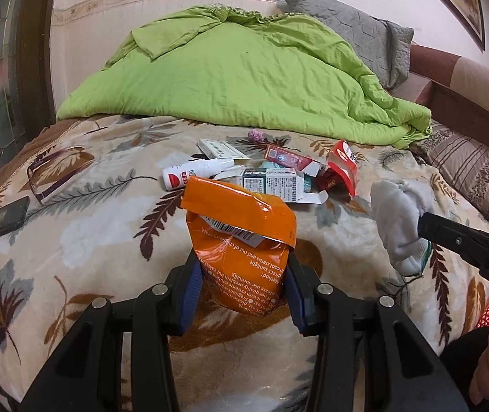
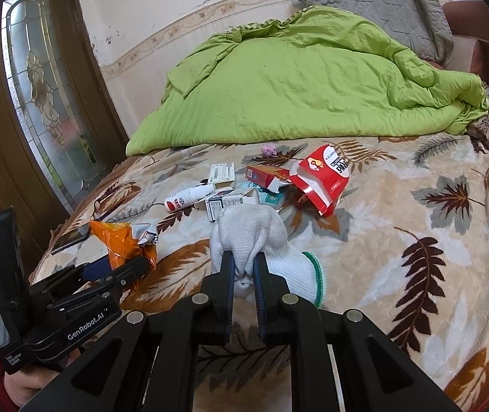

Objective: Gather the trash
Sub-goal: 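Lift the chip bag with the left while the right lifts the sock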

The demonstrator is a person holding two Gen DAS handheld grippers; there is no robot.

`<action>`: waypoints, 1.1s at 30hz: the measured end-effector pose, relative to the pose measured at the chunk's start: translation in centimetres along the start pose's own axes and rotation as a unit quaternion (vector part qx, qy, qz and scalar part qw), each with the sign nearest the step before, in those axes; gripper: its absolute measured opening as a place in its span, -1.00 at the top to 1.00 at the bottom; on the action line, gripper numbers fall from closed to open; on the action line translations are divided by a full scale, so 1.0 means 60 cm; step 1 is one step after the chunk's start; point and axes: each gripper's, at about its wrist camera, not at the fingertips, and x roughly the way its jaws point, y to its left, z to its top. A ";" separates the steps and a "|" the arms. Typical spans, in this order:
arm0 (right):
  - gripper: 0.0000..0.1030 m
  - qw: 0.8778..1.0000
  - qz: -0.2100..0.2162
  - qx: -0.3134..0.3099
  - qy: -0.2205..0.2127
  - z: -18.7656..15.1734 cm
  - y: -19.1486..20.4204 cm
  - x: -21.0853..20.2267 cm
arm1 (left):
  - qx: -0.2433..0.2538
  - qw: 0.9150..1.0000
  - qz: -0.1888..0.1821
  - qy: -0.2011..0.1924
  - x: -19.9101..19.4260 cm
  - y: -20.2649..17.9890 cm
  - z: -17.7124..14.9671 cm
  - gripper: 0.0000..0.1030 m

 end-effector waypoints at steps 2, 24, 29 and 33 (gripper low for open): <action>0.77 1.000 0.001 -0.002 0.001 -0.001 0.002 0.001 | 0.002 1.000 0.004 -0.003 0.000 0.000 0.001 0.18; 0.77 1.000 0.005 0.001 0.002 -0.002 0.003 0.000 | 0.019 1.000 0.009 -0.009 -0.002 -0.009 0.000 0.18; 0.77 1.000 0.006 0.002 0.002 -0.002 0.003 0.000 | 0.017 1.000 0.007 -0.008 -0.002 -0.009 0.000 0.18; 0.77 1.000 0.008 0.002 0.003 -0.002 0.002 0.000 | 0.014 1.000 0.003 -0.006 0.001 -0.007 0.000 0.18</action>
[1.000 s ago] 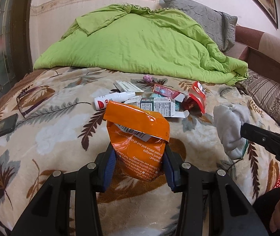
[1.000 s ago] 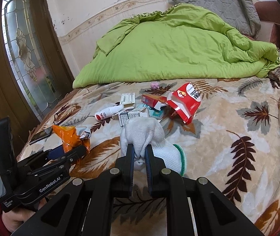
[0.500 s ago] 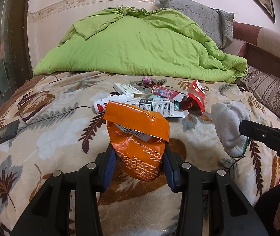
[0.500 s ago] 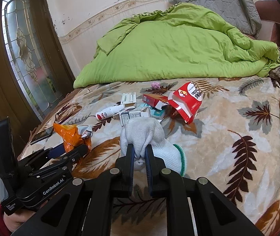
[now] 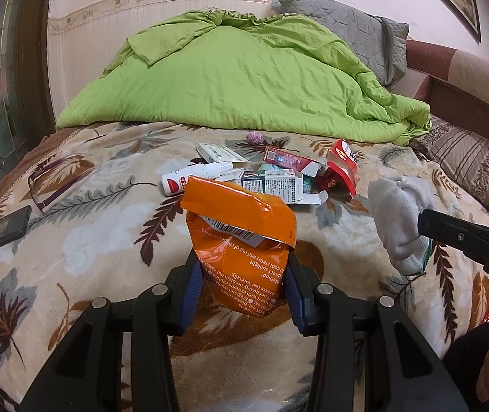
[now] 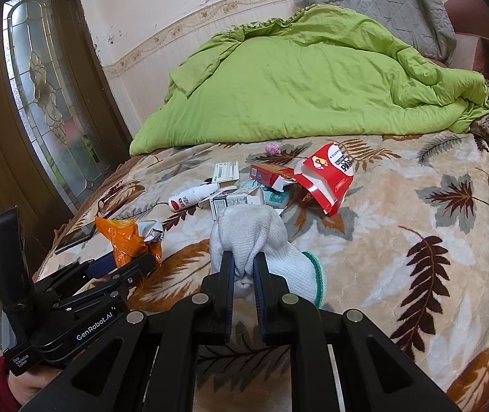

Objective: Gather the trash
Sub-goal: 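Lift the chip bag with the left while the right lifts the sock, then carry both items to the red basket and open both grippers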

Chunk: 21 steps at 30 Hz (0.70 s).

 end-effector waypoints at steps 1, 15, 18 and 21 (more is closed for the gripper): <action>0.77 1.000 0.000 0.000 0.000 0.000 0.000 0.000 | 0.000 1.000 0.000 0.000 0.000 0.000 0.000 0.18; 0.77 1.000 0.003 0.002 0.001 0.000 0.001 0.001 | 0.001 1.000 0.001 -0.001 -0.001 -0.001 -0.001 0.18; 0.77 1.000 0.003 0.002 0.001 0.000 0.001 0.000 | 0.001 1.000 0.000 -0.001 -0.001 -0.001 -0.001 0.18; 0.77 1.000 0.004 0.003 0.001 0.000 0.001 0.000 | 0.002 1.000 -0.015 -0.001 -0.003 -0.007 -0.002 0.18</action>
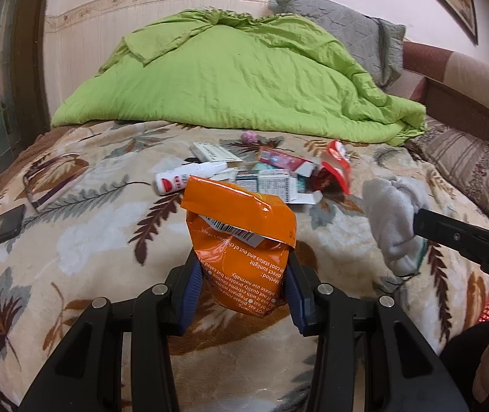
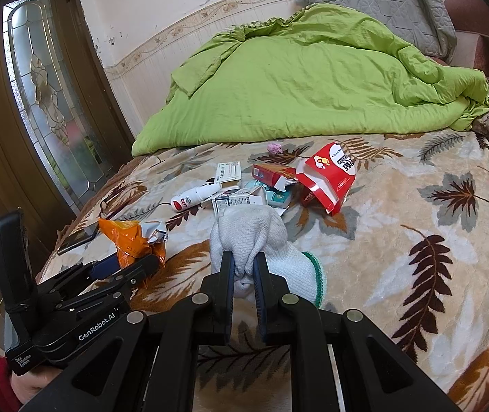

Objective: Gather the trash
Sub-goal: 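Carry both items to the red basket and open both grippers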

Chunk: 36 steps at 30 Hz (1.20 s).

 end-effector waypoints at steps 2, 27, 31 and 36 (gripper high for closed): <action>0.77 1.000 0.005 0.009 -0.001 0.001 -0.002 -0.002 | 0.001 1.000 -0.021 -0.002 -0.004 -0.007 0.000 0.18; 0.77 0.958 -0.151 0.206 -0.132 -0.095 -0.223 -0.480 | 0.153 0.933 -0.323 0.036 -0.119 -0.407 0.012 0.18; 0.77 0.945 -0.173 0.242 -0.134 -0.129 -0.261 -0.520 | 0.180 0.913 -0.361 0.067 -0.119 -0.485 -0.007 0.18; 0.74 0.931 -0.194 0.281 -0.132 -0.174 -0.303 -0.551 | 0.210 0.892 -0.386 0.107 -0.109 -0.560 -0.041 0.18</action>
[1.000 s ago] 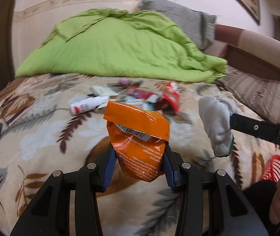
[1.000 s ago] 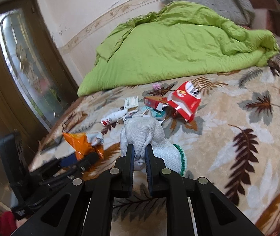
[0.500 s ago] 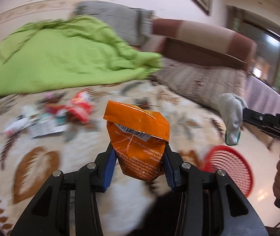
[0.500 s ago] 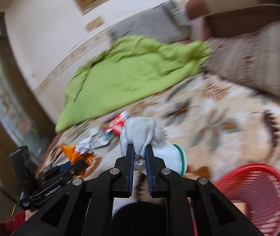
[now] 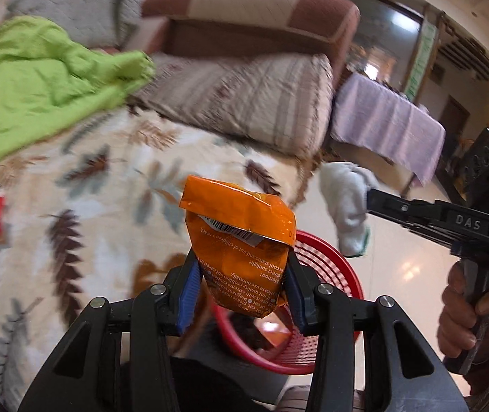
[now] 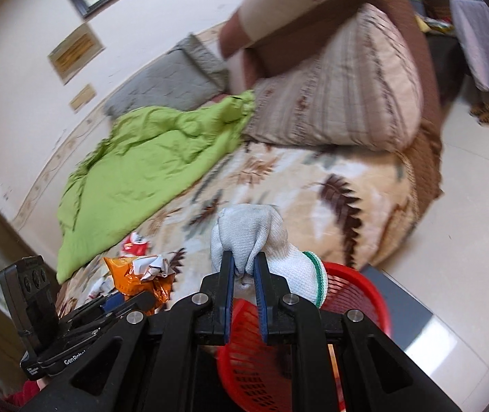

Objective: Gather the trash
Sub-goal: 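Carry both items to the red basket and open both grippers, then move both tools back over the remaining items on the bed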

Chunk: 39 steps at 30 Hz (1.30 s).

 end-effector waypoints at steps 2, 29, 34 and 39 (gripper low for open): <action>0.73 1.000 -0.003 0.015 0.007 -0.007 -0.023 0.005 | 0.001 1.000 -0.007 0.016 0.023 -0.006 0.001 0.14; -0.07 0.995 0.038 -0.062 0.073 -0.026 0.093 0.113 | -0.073 0.993 0.082 -0.042 -0.109 0.148 -0.032 -0.32; -0.08 0.985 0.076 -0.116 0.098 -0.043 0.188 0.176 | -0.117 0.983 0.128 -0.062 -0.167 0.235 -0.059 -0.32; -0.08 0.973 0.118 -0.147 0.131 -0.067 0.287 0.250 | -0.175 0.962 0.189 -0.094 -0.232 0.344 -0.093 -0.33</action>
